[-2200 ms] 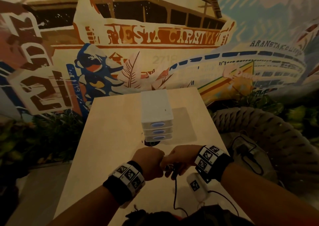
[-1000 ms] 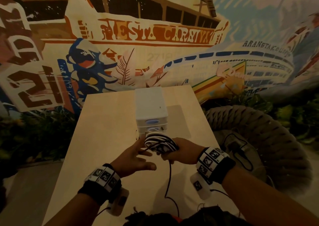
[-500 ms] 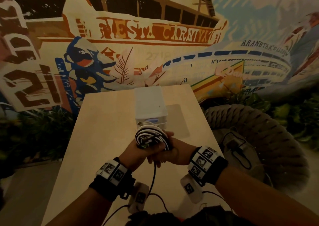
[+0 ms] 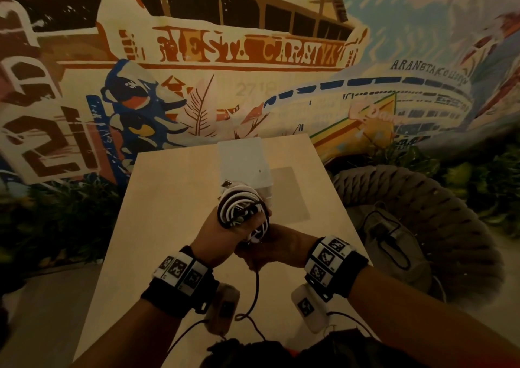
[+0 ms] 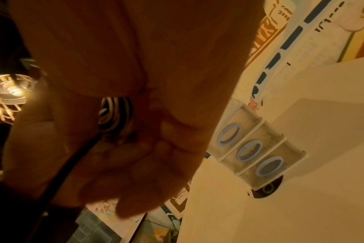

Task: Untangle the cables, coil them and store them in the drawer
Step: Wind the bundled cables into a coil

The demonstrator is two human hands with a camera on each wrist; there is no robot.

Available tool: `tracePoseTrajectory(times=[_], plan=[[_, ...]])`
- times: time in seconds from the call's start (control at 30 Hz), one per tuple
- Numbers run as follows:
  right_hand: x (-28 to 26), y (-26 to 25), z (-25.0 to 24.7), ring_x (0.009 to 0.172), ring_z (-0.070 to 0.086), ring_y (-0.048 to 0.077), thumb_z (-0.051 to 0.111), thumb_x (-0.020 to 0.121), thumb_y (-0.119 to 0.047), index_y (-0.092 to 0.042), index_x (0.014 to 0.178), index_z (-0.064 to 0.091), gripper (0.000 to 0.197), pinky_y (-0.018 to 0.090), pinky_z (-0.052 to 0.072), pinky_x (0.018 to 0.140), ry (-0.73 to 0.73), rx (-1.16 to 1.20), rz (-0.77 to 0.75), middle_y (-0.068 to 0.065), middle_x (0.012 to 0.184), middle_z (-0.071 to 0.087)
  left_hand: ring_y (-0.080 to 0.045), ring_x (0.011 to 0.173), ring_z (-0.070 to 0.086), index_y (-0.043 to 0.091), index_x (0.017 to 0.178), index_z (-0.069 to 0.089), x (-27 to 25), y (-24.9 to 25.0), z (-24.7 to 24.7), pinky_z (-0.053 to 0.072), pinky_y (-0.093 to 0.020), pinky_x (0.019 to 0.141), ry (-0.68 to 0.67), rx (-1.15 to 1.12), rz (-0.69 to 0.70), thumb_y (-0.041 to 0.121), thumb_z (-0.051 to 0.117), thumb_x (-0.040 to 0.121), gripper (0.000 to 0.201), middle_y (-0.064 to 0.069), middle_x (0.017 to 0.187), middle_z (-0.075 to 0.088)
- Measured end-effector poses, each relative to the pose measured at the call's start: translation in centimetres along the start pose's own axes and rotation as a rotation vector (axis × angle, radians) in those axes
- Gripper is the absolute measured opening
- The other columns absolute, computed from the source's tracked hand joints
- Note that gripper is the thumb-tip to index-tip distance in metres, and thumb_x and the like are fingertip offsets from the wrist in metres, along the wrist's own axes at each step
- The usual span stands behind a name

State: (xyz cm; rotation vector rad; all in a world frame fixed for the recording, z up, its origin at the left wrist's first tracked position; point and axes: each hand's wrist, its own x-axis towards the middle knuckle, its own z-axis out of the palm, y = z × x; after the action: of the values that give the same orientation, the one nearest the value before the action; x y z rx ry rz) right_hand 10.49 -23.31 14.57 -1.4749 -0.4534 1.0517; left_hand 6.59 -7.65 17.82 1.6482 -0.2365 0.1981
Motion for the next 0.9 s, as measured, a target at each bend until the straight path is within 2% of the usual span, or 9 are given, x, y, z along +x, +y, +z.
tracePoseTrajectory(times=[0.1, 0.27, 0.37, 0.43, 0.53, 0.6, 0.7, 0.8, 0.9], plan=[[-0.7, 0.6, -0.5, 0.077, 0.069, 0.020, 0.057, 0.099, -0.016, -0.008, 0.097, 0.066, 0.012, 0.038, 0.059, 0.083, -0.137, 0.096, 0.095, 0.009, 0.084, 0.069, -0.008, 0.099, 0.069, 0.012, 0.105, 0.066, 0.1, -0.1, -0.7, 0.054, -0.024, 0.088, 0.031, 0.054, -0.006, 0.005, 0.074, 0.088, 0.020, -0.003, 0.103, 0.071], [-1.3, 1.0, -1.5, 0.055, 0.046, 0.013, 0.057, 0.098, -0.027, -0.011, 0.090, 0.060, 0.018, 0.034, 0.058, 0.065, -0.026, 0.168, 0.160, -0.003, 0.066, 0.048, -0.008, 0.090, 0.072, 0.012, 0.101, 0.067, 0.2, 0.8, -1.8, 0.057, -0.020, 0.078, 0.040, 0.032, -0.068, -0.008, 0.059, 0.094, 0.022, 0.010, 0.093, 0.077], [-1.8, 0.9, -2.2, 0.051, 0.033, 0.013, 0.051, 0.104, -0.031, -0.015, 0.081, 0.055, 0.028, 0.028, 0.041, 0.055, 0.007, 0.077, 0.197, -0.003, 0.060, 0.032, -0.022, 0.095, 0.072, 0.018, 0.106, 0.070, 0.4, 0.6, -3.1, 0.059, -0.039, 0.085, -0.049, 0.099, -0.111, 0.020, 0.073, 0.091, 0.015, 0.000, 0.095, 0.075], [-2.0, 0.9, -2.7, 0.052, 0.027, 0.013, 0.048, 0.105, -0.033, -0.015, 0.080, 0.053, 0.032, 0.026, 0.030, 0.053, 0.007, 0.009, 0.229, -0.002, 0.062, 0.027, -0.015, 0.093, 0.069, 0.040, 0.101, 0.071, 0.2, 0.6, -3.8, 0.057, -0.035, 0.087, -0.160, 0.328, -0.121, 0.047, 0.071, 0.081, 0.021, 0.005, 0.094, 0.073], [-2.2, 0.8, -3.2, 0.051, 0.034, 0.013, 0.046, 0.105, -0.033, -0.012, 0.083, 0.059, 0.033, 0.026, 0.034, 0.054, 0.049, -0.117, 0.280, -0.003, 0.060, 0.039, 0.000, 0.094, 0.067, 0.039, 0.106, 0.070, -0.1, 0.8, -3.2, 0.053, -0.023, 0.086, -0.327, 0.521, -0.167, 0.039, 0.076, 0.083, 0.023, 0.018, 0.097, 0.073], [-2.2, 0.7, -3.3, 0.054, 0.045, 0.015, 0.048, 0.105, -0.029, -0.010, 0.085, 0.065, 0.033, 0.027, 0.042, 0.057, 0.091, -0.122, 0.290, 0.000, 0.062, 0.050, -0.005, 0.098, 0.065, 0.029, 0.117, 0.068, -0.1, 0.7, -2.6, 0.052, -0.026, 0.088, -0.410, 0.699, -0.143, 0.031, 0.078, 0.085, 0.033, 0.015, 0.107, 0.071], [-2.1, 0.6, -2.9, 0.058, 0.055, 0.017, 0.043, 0.106, -0.027, -0.007, 0.090, 0.068, 0.036, 0.026, 0.047, 0.059, 0.158, -0.100, 0.276, 0.006, 0.073, 0.062, -0.013, 0.091, 0.065, 0.026, 0.110, 0.066, 0.1, 0.4, -1.7, 0.052, -0.030, 0.081, -0.482, 0.930, -0.089, 0.034, 0.075, 0.085, 0.028, 0.008, 0.102, 0.071], [-1.8, 0.3, -2.3, 0.062, 0.063, 0.019, 0.037, 0.105, -0.045, -0.006, 0.099, 0.065, 0.049, 0.027, 0.048, 0.060, 0.232, -0.033, 0.285, 0.010, 0.077, 0.069, -0.017, 0.095, 0.064, 0.025, 0.113, 0.062, -0.3, -0.3, -0.9, 0.052, -0.031, 0.083, -0.542, 1.058, -0.094, 0.034, 0.068, 0.088, 0.027, 0.006, 0.106, 0.069], [-1.5, 0.1, -2.2, 0.067, 0.064, 0.021, 0.038, 0.093, -0.072, -0.006, 0.096, 0.067, 0.072, 0.031, 0.047, 0.066, 0.228, -0.031, 0.325, 0.010, 0.077, 0.068, -0.018, 0.096, 0.064, 0.025, 0.117, 0.059, -0.5, -1.2, -0.4, 0.052, -0.031, 0.084, -0.616, 1.153, -0.112, 0.036, 0.064, 0.091, 0.030, 0.005, 0.109, 0.069]])
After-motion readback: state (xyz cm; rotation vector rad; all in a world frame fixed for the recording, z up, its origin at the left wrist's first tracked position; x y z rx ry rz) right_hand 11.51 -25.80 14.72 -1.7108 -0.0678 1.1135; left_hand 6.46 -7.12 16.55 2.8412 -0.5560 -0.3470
